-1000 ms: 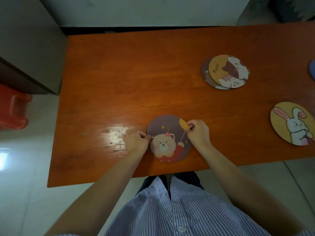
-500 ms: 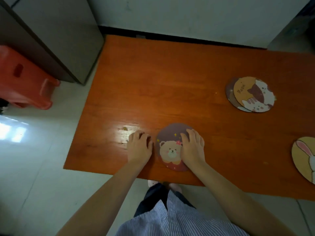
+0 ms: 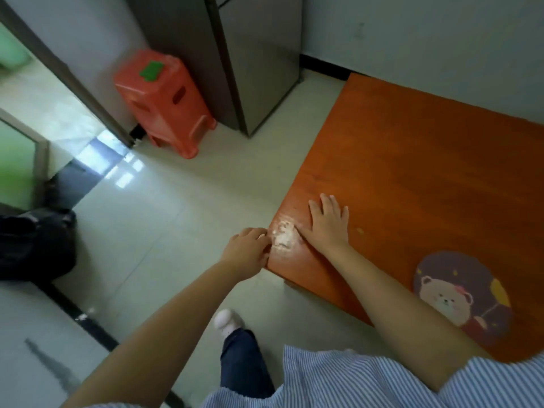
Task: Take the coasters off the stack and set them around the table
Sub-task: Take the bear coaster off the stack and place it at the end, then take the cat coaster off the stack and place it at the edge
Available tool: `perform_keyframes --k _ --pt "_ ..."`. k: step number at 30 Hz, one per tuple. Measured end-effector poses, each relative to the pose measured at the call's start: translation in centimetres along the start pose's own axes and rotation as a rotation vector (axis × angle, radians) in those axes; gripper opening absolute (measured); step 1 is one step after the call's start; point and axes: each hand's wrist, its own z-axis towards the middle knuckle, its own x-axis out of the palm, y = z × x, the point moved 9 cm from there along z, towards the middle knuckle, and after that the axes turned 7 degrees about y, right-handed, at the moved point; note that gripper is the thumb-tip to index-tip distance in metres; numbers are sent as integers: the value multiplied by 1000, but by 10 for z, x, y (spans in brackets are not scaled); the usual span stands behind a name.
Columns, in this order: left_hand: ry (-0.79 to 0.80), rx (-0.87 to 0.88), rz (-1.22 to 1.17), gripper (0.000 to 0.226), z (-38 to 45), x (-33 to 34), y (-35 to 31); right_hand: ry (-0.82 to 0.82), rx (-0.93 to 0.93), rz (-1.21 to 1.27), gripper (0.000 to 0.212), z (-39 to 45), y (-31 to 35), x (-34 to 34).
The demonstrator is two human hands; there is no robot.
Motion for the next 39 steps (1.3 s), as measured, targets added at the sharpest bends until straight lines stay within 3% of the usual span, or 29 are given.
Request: perform_keyframes --k 7,13,20,24,31,34,39 --pt "77 61 89 40 19 -40 104 -76 352 -19 67 38 24 6" --pt "129 171 144 42 84 -83 120 -129 428 -12 55 44 16 -3" --pt "149 393 259 39 176 -129 63 -363 488 85 16 58 -2 -39" --pt "143 538 364 37 224 -156 12 -391 567 185 23 86 -27 -60" --pt "80 830 445 44 285 -178 -77 -289 980 260 57 106 -90 -65" --pt "89 951 482 51 312 -174 -114 -327 1123 321 57 99 -106 -61" --pt "178 1165 609 56 339 -148 -166 -406 1202 372 50 91 -106 -59"
